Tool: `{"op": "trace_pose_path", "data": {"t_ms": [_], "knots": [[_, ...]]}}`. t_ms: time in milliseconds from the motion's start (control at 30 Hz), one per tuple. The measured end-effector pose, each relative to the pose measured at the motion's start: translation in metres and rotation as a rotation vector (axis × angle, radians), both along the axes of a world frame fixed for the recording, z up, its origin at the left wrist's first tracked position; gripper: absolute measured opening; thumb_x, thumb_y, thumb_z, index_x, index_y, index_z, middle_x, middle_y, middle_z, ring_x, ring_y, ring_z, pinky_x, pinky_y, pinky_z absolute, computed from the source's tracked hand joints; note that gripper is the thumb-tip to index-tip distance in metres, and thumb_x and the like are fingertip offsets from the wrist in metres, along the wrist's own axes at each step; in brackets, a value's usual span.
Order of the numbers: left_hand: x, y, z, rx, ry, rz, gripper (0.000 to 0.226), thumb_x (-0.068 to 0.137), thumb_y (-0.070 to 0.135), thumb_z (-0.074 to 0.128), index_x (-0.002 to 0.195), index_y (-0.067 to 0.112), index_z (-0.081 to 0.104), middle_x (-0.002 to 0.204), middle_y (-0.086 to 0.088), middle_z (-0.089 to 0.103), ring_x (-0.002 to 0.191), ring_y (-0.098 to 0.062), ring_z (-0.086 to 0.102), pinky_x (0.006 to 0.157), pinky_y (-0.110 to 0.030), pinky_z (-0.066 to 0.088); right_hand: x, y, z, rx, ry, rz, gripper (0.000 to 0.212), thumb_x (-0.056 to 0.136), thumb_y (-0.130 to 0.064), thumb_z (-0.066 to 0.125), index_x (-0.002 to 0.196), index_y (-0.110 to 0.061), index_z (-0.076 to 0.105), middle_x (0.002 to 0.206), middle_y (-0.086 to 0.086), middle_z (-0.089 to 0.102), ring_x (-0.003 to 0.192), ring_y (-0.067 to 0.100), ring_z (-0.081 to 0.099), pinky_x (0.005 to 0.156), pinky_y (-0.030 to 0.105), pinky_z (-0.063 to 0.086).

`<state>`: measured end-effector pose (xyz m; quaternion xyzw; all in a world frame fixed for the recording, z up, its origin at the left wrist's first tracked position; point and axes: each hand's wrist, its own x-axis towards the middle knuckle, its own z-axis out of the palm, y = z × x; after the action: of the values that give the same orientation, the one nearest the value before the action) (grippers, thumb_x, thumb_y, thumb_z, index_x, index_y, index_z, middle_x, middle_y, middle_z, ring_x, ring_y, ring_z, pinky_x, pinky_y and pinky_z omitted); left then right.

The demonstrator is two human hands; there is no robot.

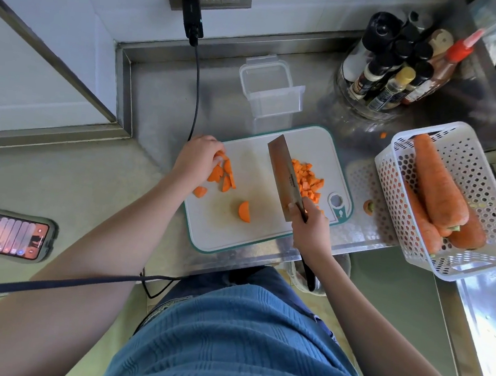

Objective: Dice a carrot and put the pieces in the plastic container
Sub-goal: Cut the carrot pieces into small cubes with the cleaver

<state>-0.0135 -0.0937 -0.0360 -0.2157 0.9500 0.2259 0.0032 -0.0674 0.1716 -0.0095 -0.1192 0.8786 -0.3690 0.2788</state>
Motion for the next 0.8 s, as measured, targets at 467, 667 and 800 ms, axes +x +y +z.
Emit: {"op": "trace_pose_path", "data": {"t_ms": [467, 667, 800], "knots": [[0.037, 0.061, 0.008, 0.850, 0.050, 0.468, 0.017, 0.080, 0.001, 0.070, 0.096, -0.006, 0.067, 0.077, -0.006, 0.066, 0.064, -0.009, 0.063, 0.070, -0.029, 0.058, 0.001, -0.013, -0.003, -0.062, -0.040, -0.014, 0.031, 0.098, -0.025, 0.047, 0.070, -0.033, 0.040, 0.057, -0.004, 0.044, 0.052, 0.020, 0.042, 0.051, 0.041, 0.044], [0.042, 0.081, 0.006, 0.901, -0.054, 0.553, 0.015, 0.074, 0.007, 0.078, 0.075, 0.015, 0.065, 0.071, -0.003, 0.066, 0.066, -0.017, 0.064, 0.077, -0.039, 0.057, 0.004, -0.014, -0.007, -0.064, -0.049, 0.011, 0.014, 0.099, -0.026, 0.047, 0.086, -0.022, 0.052, 0.058, -0.006, 0.046, 0.053, 0.017, 0.043, 0.053, 0.038, 0.043], [0.041, 0.086, 0.009, 0.876, -0.044, 0.569, 0.015, 0.074, 0.008, 0.078, 0.077, 0.011, 0.064, 0.070, -0.004, 0.066, 0.064, -0.017, 0.064, 0.072, -0.034, 0.058, 0.008, -0.011, -0.007, -0.036, -0.049, 0.034, 0.018, 0.099, -0.027, 0.045, 0.100, -0.012, 0.056, 0.060, -0.001, 0.050, 0.052, 0.022, 0.048, 0.054, 0.044, 0.051]]}}
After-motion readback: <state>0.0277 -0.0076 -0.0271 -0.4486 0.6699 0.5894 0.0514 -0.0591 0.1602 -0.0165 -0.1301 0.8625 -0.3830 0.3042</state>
